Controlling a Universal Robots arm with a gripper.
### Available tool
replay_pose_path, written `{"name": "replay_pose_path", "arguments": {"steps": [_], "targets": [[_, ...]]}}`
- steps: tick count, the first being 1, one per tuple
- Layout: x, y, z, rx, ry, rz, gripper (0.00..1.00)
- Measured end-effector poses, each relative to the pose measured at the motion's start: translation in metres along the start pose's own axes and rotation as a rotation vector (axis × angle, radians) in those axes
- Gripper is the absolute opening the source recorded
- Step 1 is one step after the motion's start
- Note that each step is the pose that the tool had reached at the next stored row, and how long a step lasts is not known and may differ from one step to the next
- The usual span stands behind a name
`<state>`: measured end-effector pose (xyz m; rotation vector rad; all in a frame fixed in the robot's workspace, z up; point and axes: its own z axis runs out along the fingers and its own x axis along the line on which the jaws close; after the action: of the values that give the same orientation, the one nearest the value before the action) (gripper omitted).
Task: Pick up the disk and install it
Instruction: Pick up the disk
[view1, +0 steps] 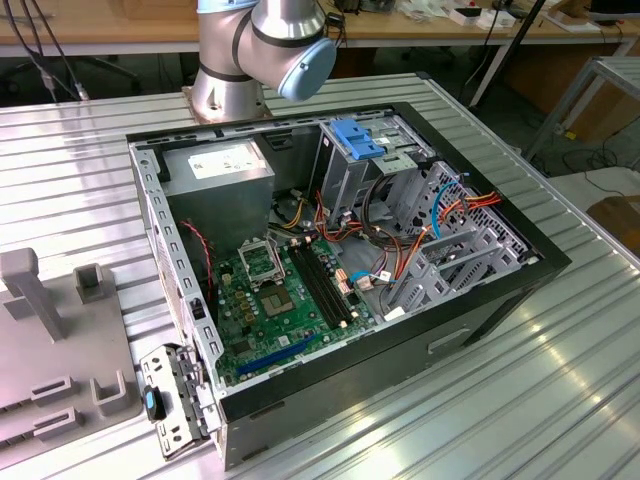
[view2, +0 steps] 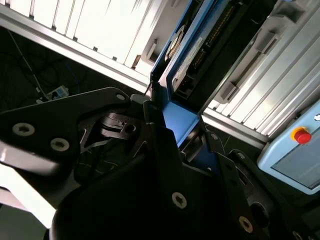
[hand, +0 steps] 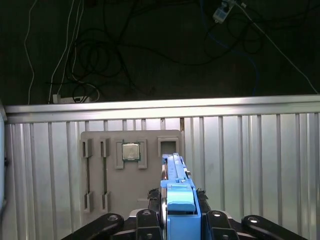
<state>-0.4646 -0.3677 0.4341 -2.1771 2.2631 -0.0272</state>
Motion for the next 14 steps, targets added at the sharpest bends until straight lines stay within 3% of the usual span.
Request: {"name": "replay_pose_path", "arguments": {"steps": [14], "targets": [[0.0002, -0.0002, -0.0159, 0.0, 0.0, 0.0, 0.37]]}}
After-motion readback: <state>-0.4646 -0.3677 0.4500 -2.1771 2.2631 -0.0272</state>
